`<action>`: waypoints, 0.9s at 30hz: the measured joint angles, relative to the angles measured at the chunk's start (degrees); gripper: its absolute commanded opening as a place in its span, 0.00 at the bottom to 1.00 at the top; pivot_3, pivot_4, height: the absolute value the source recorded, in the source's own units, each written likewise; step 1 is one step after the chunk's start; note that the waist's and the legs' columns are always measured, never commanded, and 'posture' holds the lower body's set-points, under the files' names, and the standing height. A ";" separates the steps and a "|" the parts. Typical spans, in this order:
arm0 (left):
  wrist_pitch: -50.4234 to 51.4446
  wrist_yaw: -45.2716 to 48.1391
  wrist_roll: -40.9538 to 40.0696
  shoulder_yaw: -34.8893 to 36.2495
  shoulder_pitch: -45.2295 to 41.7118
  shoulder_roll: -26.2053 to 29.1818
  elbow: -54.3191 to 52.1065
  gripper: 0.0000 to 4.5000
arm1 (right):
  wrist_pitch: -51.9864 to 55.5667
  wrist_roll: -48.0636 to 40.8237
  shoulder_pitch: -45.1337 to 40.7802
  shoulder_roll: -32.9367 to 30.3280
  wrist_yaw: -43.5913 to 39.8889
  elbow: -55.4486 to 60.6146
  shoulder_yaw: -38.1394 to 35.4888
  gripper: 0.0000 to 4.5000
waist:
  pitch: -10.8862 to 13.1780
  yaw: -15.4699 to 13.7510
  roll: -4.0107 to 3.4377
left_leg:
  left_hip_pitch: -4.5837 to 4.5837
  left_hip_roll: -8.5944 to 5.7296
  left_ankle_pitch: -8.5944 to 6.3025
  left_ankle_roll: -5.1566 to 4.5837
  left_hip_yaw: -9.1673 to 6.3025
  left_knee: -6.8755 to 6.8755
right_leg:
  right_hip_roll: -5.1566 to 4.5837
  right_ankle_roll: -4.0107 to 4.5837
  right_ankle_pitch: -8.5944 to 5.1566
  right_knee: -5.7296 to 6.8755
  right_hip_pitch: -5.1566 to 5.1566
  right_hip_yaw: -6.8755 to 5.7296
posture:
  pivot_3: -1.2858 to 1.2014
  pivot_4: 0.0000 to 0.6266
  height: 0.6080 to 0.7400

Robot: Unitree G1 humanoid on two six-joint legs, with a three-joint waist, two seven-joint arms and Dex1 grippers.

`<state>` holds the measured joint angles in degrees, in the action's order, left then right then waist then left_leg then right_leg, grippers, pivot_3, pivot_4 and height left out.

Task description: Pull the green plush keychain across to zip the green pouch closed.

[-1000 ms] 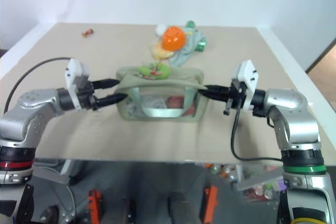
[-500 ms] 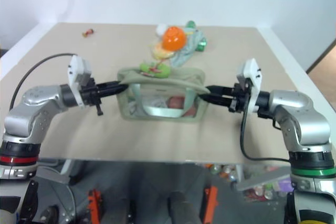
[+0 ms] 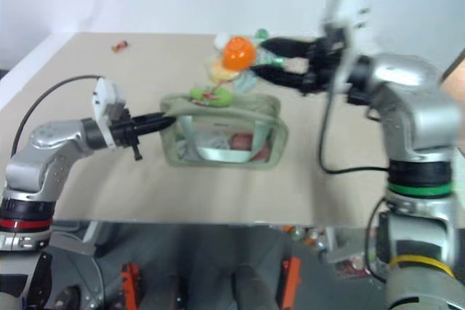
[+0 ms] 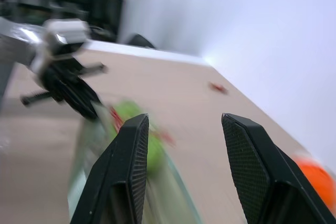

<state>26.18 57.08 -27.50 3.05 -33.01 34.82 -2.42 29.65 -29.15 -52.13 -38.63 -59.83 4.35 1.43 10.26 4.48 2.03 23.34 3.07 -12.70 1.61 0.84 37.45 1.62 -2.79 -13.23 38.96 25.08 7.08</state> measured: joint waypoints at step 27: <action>-1.27 -1.59 0.01 -0.77 0.90 -0.68 -1.52 0.00 | -5.97 11.51 -0.49 4.43 -2.55 -7.82 7.50 0.00 | 0.00 -0.24 0.00 | 0.29 -0.34 -0.01 0.00 -0.08 0.04 | -0.45 -0.04 -0.02 -0.02 0.11 -0.13 | 0.52 0.24 0.99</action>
<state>24.91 55.49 -27.48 2.27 -32.11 34.15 -3.94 23.68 -17.65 -52.62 -34.20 -62.38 -3.47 8.93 10.26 4.24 2.03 23.63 2.73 -12.71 1.61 0.76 37.49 1.17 -2.83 -13.25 38.93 25.19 6.95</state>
